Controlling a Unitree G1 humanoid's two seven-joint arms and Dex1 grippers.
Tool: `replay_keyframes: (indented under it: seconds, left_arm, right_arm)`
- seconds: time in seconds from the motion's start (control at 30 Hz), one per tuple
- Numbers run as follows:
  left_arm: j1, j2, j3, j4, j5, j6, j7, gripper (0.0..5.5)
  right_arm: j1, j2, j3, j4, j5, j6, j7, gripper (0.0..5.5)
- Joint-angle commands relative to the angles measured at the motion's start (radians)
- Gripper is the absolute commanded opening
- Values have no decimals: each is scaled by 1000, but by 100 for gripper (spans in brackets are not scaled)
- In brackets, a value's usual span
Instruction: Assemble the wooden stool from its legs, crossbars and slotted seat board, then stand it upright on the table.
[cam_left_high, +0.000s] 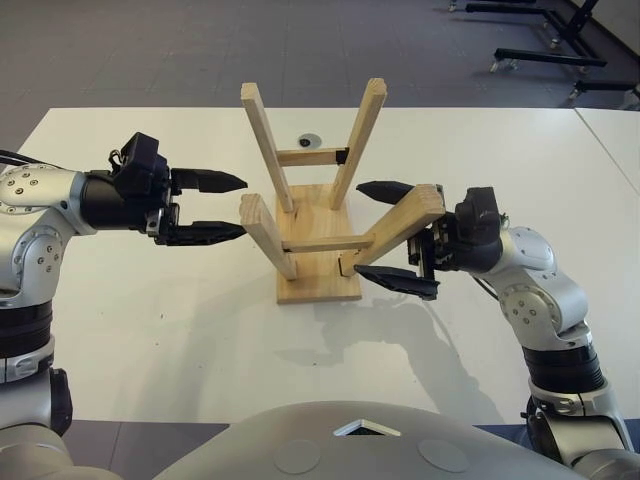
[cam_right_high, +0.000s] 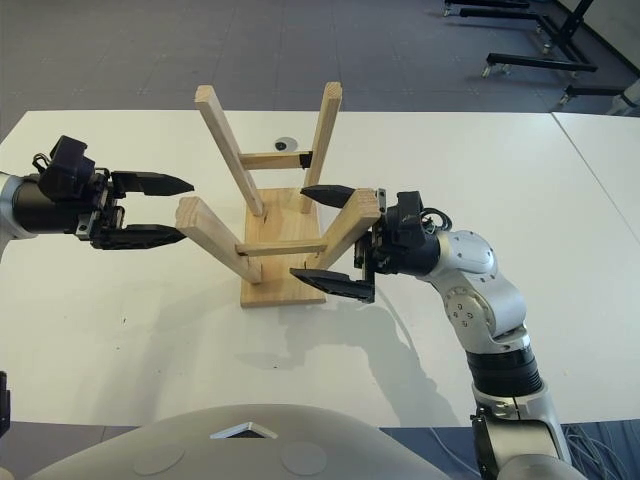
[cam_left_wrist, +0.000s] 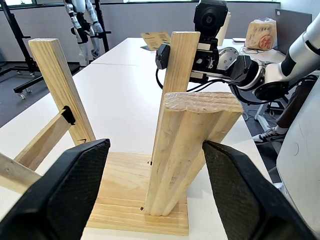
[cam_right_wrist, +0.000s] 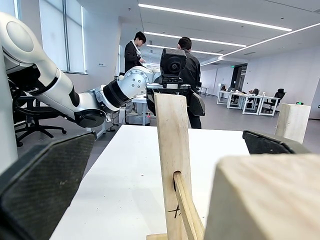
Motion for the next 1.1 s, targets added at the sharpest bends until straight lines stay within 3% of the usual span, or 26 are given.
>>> replay_keyframes:
  seconds: [0.03,0.33,0.8,1.1]
  left_arm:
    - [-73,-121,-147,-90,-34,-1,33,340]
    - [-2,-99,-5,-57,-60,8,79,340]
    - [178,-47,192,-61,-94,-13,131,532]
    - [250,-36,213,10,-51,-82,177,536]
  right_arm:
    - [-104,71,194,-79,-23,47,81,538]
    - [-21,22,92,-75,-11,16,43,538]
    - [63,-29,-56,-122,-37,-16,-56,540]
    - [103,-88,-111,-122,-53,-23,-35,540]
